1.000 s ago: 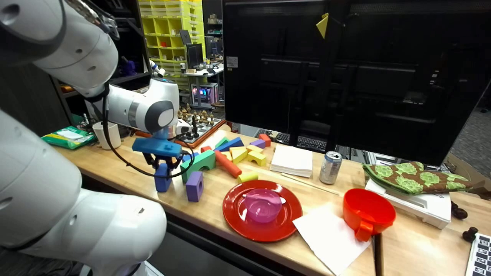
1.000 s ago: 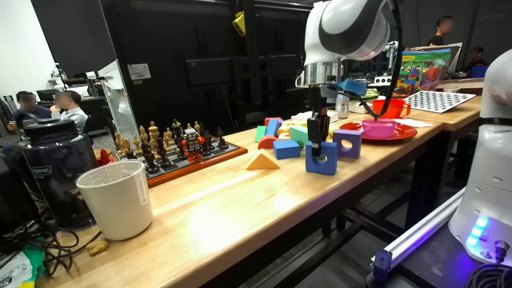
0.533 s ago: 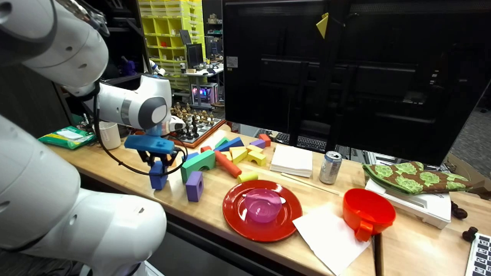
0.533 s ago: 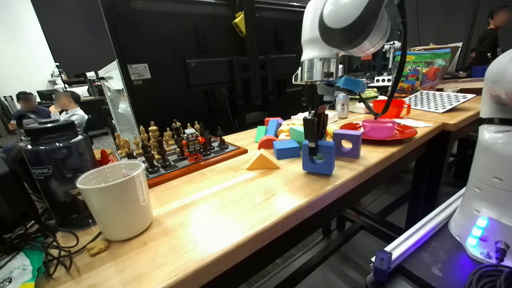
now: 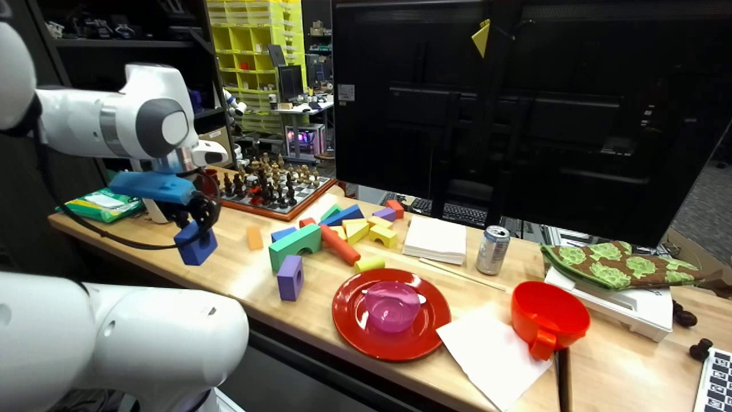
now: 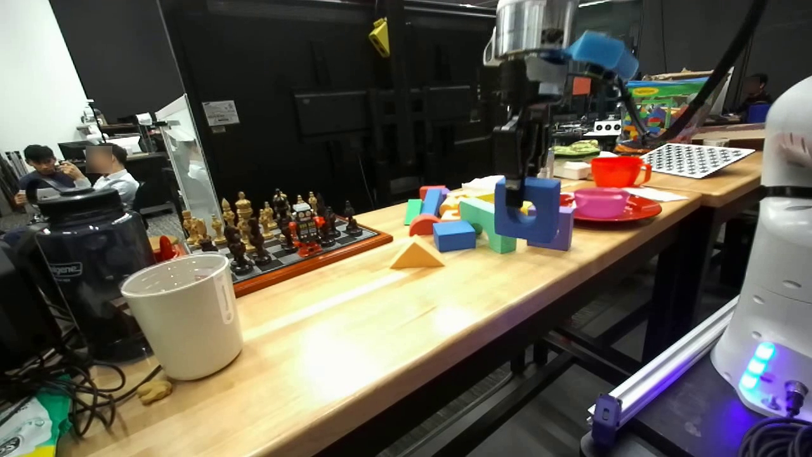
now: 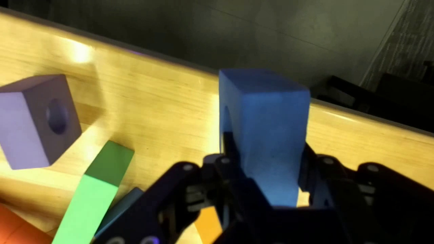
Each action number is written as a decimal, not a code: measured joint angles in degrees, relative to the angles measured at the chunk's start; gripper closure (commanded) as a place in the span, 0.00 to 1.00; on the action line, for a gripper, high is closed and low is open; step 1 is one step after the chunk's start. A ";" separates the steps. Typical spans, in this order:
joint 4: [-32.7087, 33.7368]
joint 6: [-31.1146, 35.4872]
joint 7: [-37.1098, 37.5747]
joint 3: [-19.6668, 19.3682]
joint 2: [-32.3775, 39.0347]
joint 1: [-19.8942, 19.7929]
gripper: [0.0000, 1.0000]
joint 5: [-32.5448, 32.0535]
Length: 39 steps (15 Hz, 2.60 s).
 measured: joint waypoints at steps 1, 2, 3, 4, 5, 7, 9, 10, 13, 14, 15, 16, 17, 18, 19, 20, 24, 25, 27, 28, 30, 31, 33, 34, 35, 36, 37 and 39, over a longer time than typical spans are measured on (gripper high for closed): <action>0.75 -2.41 1.26 0.15 -2.31 0.16 0.84 0.02; 1.53 -4.37 2.04 0.16 -4.22 0.16 0.84 0.02; 2.45 -6.12 2.46 0.15 -5.95 0.06 0.84 0.02; 3.26 -7.21 2.58 0.12 -7.20 -0.20 0.84 0.02; 4.03 -7.88 2.58 0.09 -8.13 -0.59 0.84 0.02; 5.34 -8.16 2.44 0.07 -9.15 -1.66 0.84 0.02; 6.52 -8.12 2.01 -0.02 -9.27 -2.84 0.84 0.02; 6.97 -8.01 1.74 -0.08 -9.25 -3.41 0.84 0.01; 7.61 -6.84 0.32 -0.30 -9.12 -5.20 0.84 -0.05; 7.61 -6.23 -0.11 -0.51 -9.08 -5.86 0.84 -0.08; 7.60 -5.62 -0.48 -0.83 -9.00 -6.55 0.84 -0.09; 7.55 -5.06 -0.85 -1.32 -8.94 -7.23 0.84 -0.10; 7.44 -4.52 -1.31 -2.02 -8.91 -7.91 0.84 -0.10; 7.27 -3.95 -1.60 -2.87 -8.91 -8.51 0.84 -0.10; 7.07 -3.37 -1.99 -3.79 -8.91 -9.03 0.84 -0.09; 6.78 -2.83 -2.46 -4.89 -8.98 -9.48 0.84 -0.09; 5.30 -1.04 -3.83 -8.48 -9.17 -10.47 0.84 -0.08; 4.84 -0.73 -3.87 -8.93 -9.17 -10.61 0.84 -0.07; 3.79 0.36 -3.84 -9.25 -9.16 -10.70 0.84 0.01; 3.22 1.18 -3.73 -9.19 -9.14 -10.70 0.84 0.01; 2.32 3.16 -3.09 -8.59 -9.00 -10.70 0.84 0.26; 2.03 4.36 -2.31 -7.95 -8.82 -10.69 0.84 0.78; 1.79 7.02 -0.07 -6.25 -8.25 -10.65 0.84 2.44; 1.75 8.46 1.10 -5.36 -7.86 -10.63 0.84 3.55; 1.71 9.92 2.24 -4.59 -7.43 -10.62 0.84 4.65; 1.60 11.20 3.16 -4.05 -7.03 -10.61 0.84 5.65; 1.42 12.44 4.03 -3.64 -6.61 -10.60 0.84 6.55; 0.76 14.27 5.33 -3.44 -6.03 -10.60 0.84 7.96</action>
